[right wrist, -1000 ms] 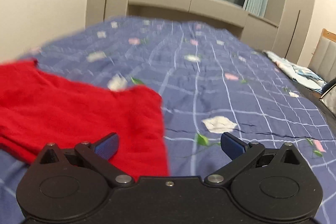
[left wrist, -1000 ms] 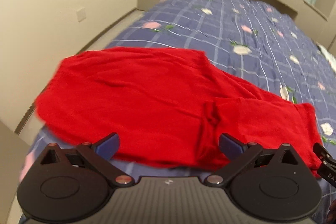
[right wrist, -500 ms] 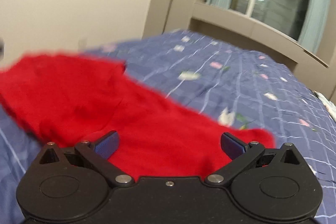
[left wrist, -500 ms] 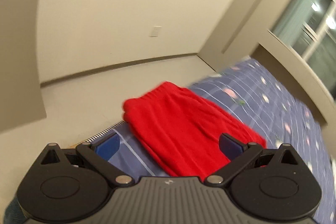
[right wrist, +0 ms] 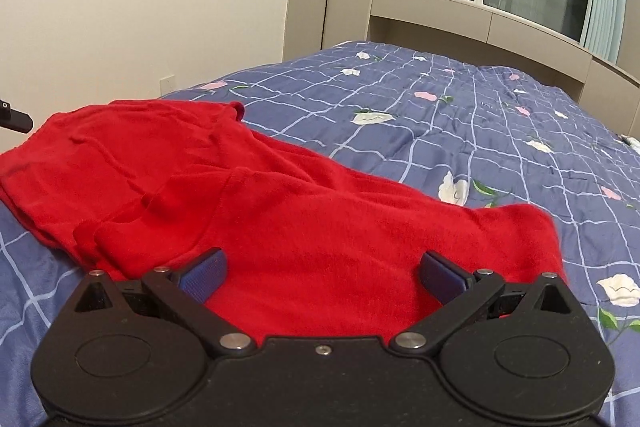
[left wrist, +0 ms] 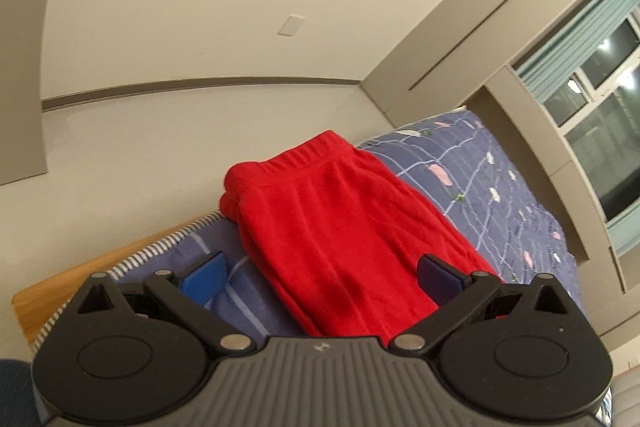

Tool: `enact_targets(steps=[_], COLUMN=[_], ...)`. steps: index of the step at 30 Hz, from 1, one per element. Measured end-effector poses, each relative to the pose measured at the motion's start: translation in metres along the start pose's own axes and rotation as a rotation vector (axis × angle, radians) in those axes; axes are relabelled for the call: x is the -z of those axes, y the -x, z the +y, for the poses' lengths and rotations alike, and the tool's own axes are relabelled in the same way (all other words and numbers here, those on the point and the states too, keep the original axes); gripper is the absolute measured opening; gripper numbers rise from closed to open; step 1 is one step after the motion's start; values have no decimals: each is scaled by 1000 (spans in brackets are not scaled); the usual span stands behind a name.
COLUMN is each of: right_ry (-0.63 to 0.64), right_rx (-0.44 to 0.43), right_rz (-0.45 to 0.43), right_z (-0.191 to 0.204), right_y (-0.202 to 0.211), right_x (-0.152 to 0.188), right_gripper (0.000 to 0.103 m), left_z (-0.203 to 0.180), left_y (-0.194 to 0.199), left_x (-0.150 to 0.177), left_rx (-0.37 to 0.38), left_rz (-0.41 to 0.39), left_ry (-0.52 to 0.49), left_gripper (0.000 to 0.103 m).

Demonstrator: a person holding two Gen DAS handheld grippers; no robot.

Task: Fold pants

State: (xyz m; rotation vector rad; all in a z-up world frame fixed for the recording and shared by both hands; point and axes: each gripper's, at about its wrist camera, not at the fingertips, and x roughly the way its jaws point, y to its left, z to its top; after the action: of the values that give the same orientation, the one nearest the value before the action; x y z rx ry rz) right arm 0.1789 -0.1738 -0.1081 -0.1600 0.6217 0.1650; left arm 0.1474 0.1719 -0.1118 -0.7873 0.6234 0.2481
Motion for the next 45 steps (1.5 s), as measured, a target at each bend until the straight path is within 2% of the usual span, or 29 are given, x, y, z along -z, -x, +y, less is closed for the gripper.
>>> enact_targets(steps=[3, 5, 8, 12, 15, 17, 18, 20, 21, 23, 26, 32, 35, 37, 40, 45], right_ry=[2, 2, 2, 2, 3, 3, 2, 2, 3, 3, 3, -6, -14, -23, -23, -28], right_rx=[3, 2, 2, 3, 3, 3, 3, 3, 3, 4, 3, 2, 39, 20, 26, 102], right_rz=[-2, -2, -2, -2, -2, -2, -2, -2, -2, -2, -2, 7, -42, -67, -107, -125], right_z=[1, 1, 1, 1, 1, 1, 1, 1, 1, 1, 1, -2, -5, -10, -20, -46], right_y=[2, 2, 2, 2, 2, 2, 2, 2, 2, 2, 2, 7, 27, 43, 70, 102], right_x=[1, 1, 2, 1, 1, 1, 1, 1, 1, 1, 1, -5, -5, -2, 5, 22], right_gripper=[103, 103, 103, 103, 103, 103, 103, 103, 103, 103, 103, 103, 103, 103, 103, 103], left_z=[-1, -2, 7, 26, 37, 40, 42, 44, 44, 43, 37, -10, -43, -65, -100, -166], left_y=[-2, -3, -2, -2, -9, -12, -14, -15, -16, -17, -12, 7, 19, 28, 38, 47], left_x=[0, 1, 0, -5, -10, -12, -12, -12, -13, -13, -15, -26, -28, -27, -21, 5], left_rx=[73, 80, 118, 163, 154, 133, 123, 107, 96, 82, 103, 154, 178, 201, 244, 316], left_rz=[17, 23, 25, 9, -4, -6, -5, -6, -4, -2, -32, -85, -118, -130, -137, -108], left_ry=[-46, -74, -12, 141, 229, 268, 283, 302, 306, 311, 314, 175, 56, -13, -113, -302], left_gripper=[103, 102, 102, 97, 82, 63, 58, 36, 32, 16, 8, 5, 5, 5, 5, 5])
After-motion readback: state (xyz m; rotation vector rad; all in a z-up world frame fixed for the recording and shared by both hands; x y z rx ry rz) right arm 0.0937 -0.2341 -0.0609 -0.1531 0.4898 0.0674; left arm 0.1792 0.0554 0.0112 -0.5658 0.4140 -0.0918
